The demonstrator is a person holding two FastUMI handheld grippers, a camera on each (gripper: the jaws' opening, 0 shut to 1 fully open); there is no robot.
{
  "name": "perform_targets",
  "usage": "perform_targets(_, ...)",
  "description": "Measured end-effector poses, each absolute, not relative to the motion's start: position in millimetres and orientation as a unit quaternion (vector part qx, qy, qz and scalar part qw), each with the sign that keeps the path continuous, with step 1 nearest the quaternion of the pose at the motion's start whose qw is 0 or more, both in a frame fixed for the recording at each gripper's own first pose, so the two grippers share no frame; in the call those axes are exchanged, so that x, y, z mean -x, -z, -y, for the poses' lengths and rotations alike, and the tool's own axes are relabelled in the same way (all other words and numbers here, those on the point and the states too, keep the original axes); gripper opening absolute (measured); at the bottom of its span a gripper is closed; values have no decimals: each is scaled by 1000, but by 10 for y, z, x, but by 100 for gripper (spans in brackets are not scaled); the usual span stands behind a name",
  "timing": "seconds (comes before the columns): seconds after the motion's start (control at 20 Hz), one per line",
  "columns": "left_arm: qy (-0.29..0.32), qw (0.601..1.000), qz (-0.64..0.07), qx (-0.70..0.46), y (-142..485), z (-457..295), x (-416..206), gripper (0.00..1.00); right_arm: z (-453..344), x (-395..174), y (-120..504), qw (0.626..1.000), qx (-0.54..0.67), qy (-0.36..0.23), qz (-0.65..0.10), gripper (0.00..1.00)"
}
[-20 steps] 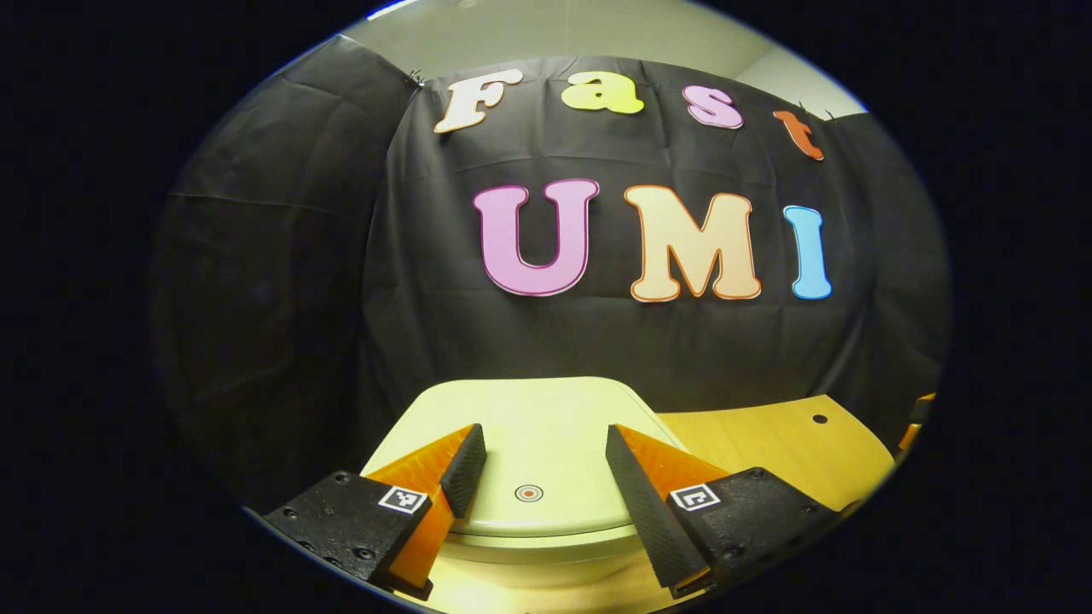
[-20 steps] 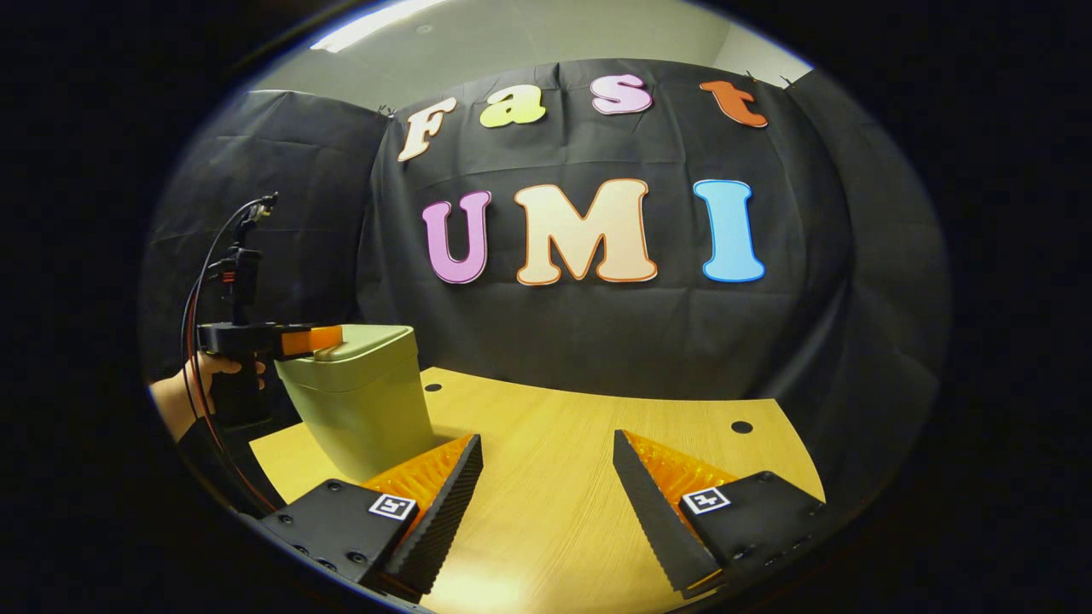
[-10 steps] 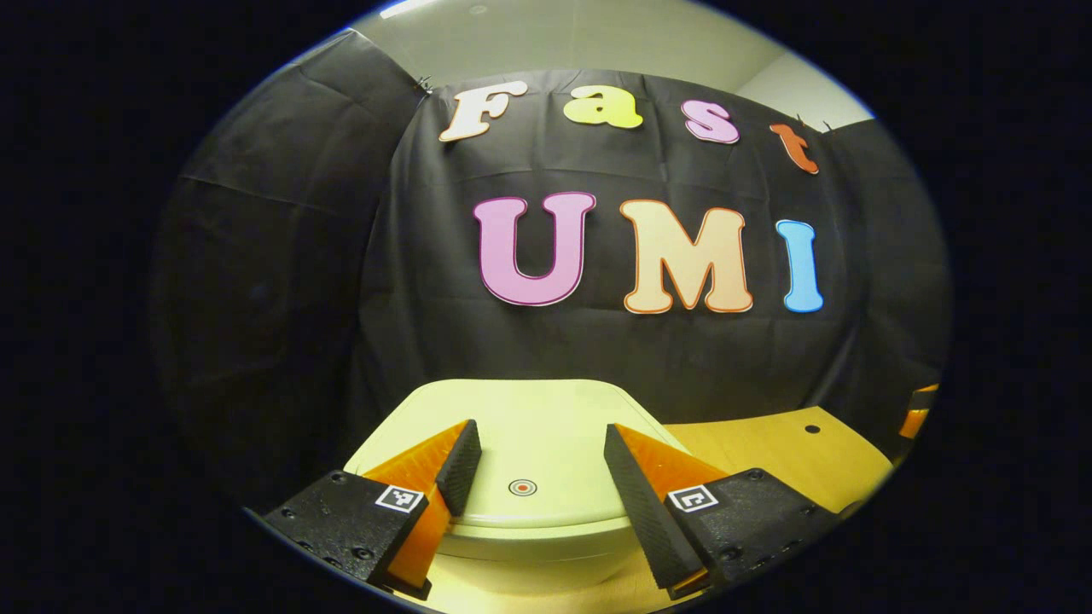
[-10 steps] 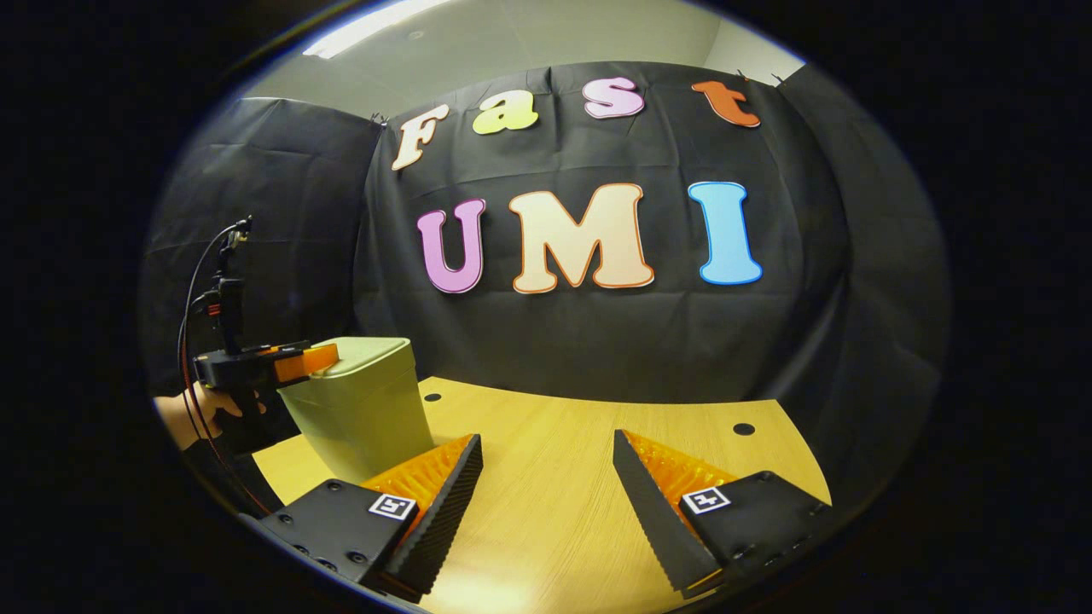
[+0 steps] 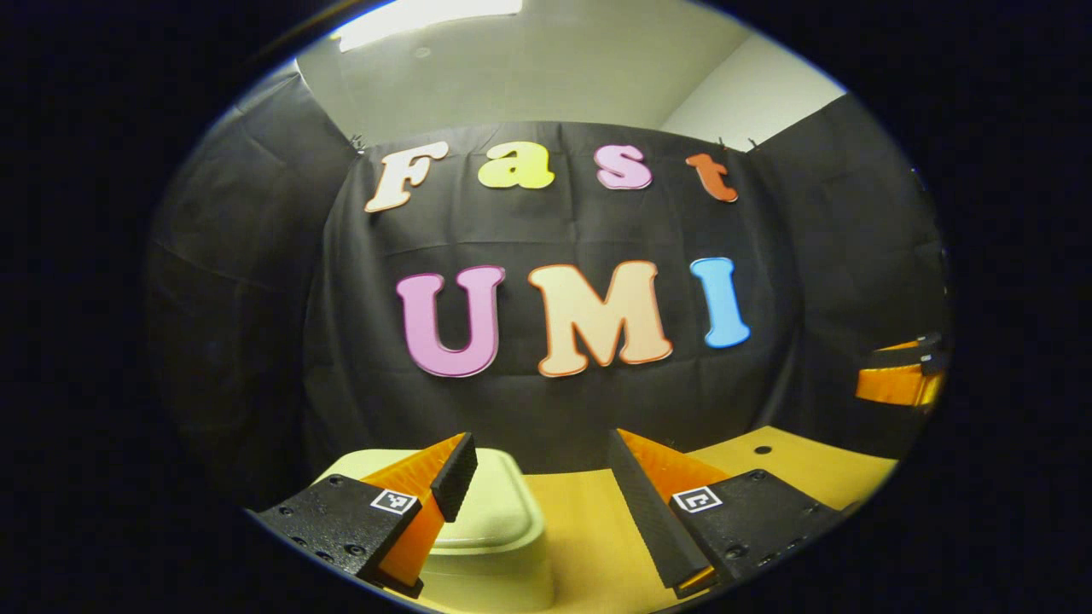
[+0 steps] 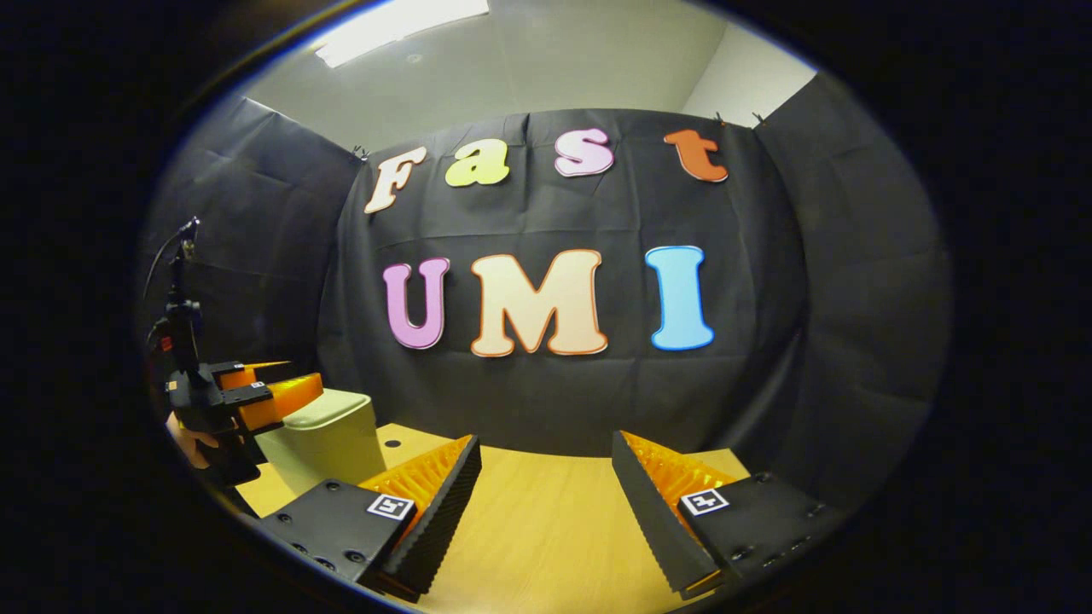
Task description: Press the lid of the desktop garbage bin to open it, pick up the crumpled paper on the desktop and throw it into the bin, then pick up the pop can on the desktop and drop it into the bin, and finally close the garbage bin lid.
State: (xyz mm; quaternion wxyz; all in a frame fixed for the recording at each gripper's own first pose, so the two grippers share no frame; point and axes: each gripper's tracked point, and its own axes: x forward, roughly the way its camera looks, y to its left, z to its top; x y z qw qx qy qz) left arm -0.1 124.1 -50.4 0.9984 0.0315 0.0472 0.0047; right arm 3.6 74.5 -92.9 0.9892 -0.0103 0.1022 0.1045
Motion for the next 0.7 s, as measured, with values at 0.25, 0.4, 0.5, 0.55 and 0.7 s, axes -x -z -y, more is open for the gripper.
perform_targets(0.25, 48, 998, -38, -1, 397, -544, -104, 95, -564, 8, 783, 992, 4, -87, -87, 97)
perform_targets(0.4, 62, 997, -44, 13, 412, -334, -78, 94, -513, 44, 734, 993, 13, -85, -79, 97)
perform_targets(0.5, 66, 997, -45, 16, 419, -264, -69, 99, -485, 53, 695, 994, 14, -82, -73, 97)
perform_targets(0.55, 67, 997, -46, 16, 425, -253, -60, 95, -475, 46, 661, 994, 12, -80, -70, 97)
perform_targets(0.7, 71, 996, -52, 14, 446, -206, -46, 95, -423, 22, 581, 996, 8, -71, -60, 97)
